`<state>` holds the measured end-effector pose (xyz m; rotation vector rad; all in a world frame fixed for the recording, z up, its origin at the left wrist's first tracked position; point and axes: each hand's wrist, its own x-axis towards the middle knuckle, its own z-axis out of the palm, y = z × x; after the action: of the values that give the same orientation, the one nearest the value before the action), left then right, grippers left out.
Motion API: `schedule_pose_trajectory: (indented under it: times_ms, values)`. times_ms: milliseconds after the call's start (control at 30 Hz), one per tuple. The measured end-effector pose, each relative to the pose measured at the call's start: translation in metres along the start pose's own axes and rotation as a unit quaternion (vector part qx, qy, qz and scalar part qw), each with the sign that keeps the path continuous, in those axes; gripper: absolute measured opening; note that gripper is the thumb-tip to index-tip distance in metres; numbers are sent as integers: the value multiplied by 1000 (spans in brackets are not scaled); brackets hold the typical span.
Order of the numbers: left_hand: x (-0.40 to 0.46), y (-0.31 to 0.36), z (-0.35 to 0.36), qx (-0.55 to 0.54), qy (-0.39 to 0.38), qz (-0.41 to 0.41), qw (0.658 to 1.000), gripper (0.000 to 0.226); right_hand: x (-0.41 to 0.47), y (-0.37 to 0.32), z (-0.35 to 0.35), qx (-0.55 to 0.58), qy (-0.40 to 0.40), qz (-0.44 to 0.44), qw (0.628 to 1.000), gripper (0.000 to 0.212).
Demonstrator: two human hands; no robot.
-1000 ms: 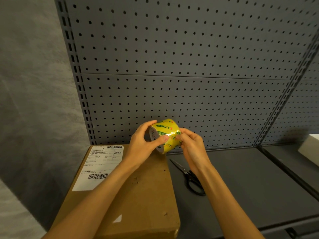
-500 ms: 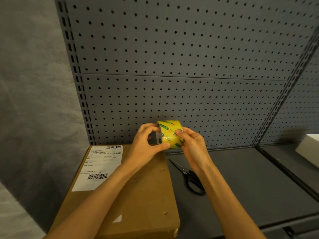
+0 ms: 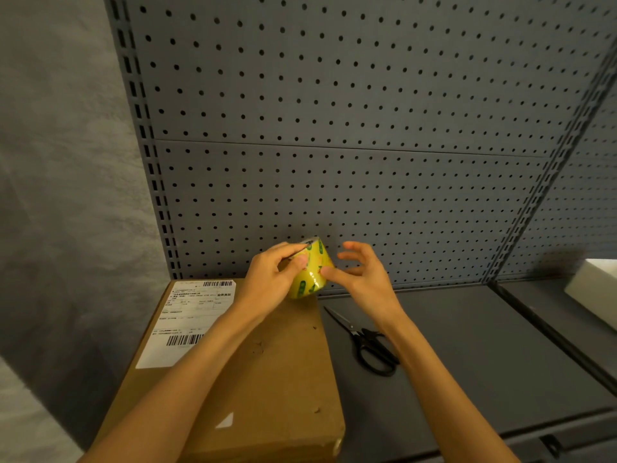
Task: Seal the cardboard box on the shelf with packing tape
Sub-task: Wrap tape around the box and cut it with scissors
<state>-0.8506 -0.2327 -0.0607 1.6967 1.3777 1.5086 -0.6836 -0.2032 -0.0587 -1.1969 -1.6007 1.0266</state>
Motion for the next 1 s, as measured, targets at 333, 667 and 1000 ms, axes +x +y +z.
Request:
schedule_pose_trajectory:
  times_ms: [333, 667, 1000]
  values:
    - [1, 3, -9, 43, -28, 43, 998, 16, 1, -25, 0, -151, -123, -108, 975, 39]
    - [3, -6, -5, 22, 35, -111, 993, 50, 10, -17, -1, -134, -71, -72, 986, 10]
    - [2, -9, -2, 40, 57, -62, 996, 45, 6, -17, 12, -2, -105, -35, 994, 11]
